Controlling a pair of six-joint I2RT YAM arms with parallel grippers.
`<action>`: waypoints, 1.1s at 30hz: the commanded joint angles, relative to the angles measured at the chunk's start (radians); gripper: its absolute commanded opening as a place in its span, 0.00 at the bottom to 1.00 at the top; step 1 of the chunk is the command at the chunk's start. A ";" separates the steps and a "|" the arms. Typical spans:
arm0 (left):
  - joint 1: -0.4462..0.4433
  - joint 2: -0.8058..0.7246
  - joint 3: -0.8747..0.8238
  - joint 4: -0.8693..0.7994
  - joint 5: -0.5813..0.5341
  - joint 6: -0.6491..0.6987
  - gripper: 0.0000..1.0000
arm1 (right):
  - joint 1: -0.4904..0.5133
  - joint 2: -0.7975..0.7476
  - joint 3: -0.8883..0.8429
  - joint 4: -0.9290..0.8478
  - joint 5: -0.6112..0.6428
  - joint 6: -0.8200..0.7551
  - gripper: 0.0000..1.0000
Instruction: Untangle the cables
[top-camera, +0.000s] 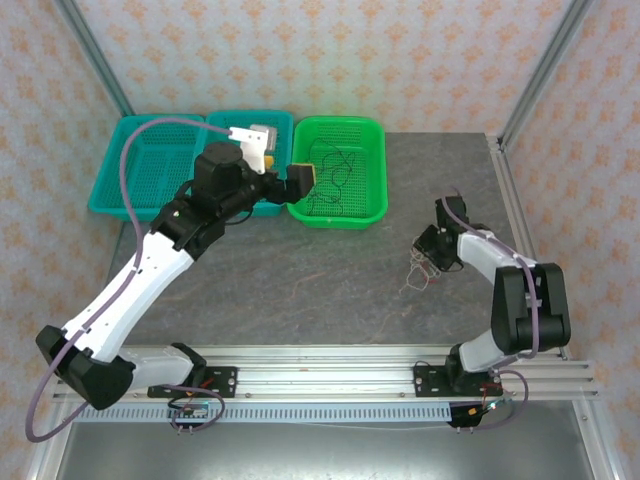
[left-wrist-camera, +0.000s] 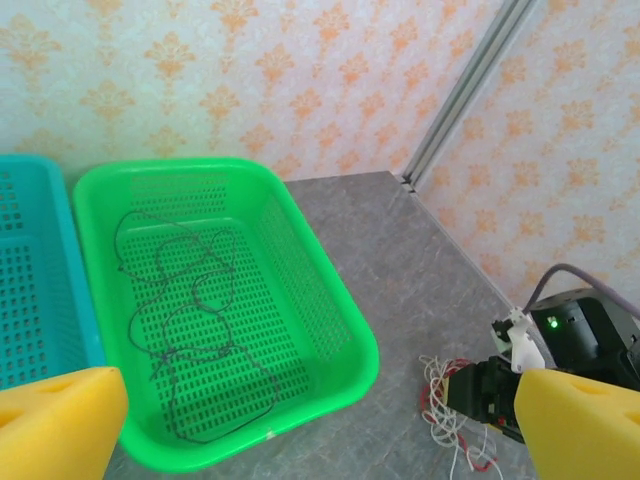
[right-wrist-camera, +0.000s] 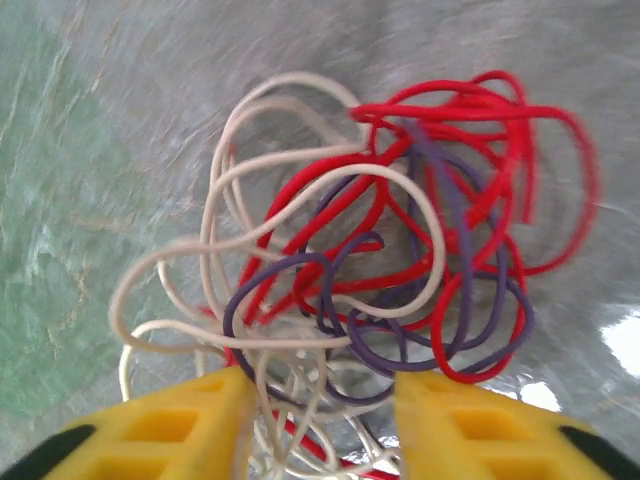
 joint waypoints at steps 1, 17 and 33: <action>0.002 0.002 -0.062 -0.023 -0.038 0.031 1.00 | 0.061 -0.002 0.031 -0.009 -0.106 -0.125 0.18; 0.001 0.010 -0.127 -0.020 -0.029 -0.006 1.00 | 0.503 -0.041 0.095 -0.115 -0.331 -0.335 0.35; -0.177 0.198 -0.182 -0.025 0.059 -0.144 0.83 | 0.332 -0.368 -0.056 -0.085 -0.025 -0.009 0.36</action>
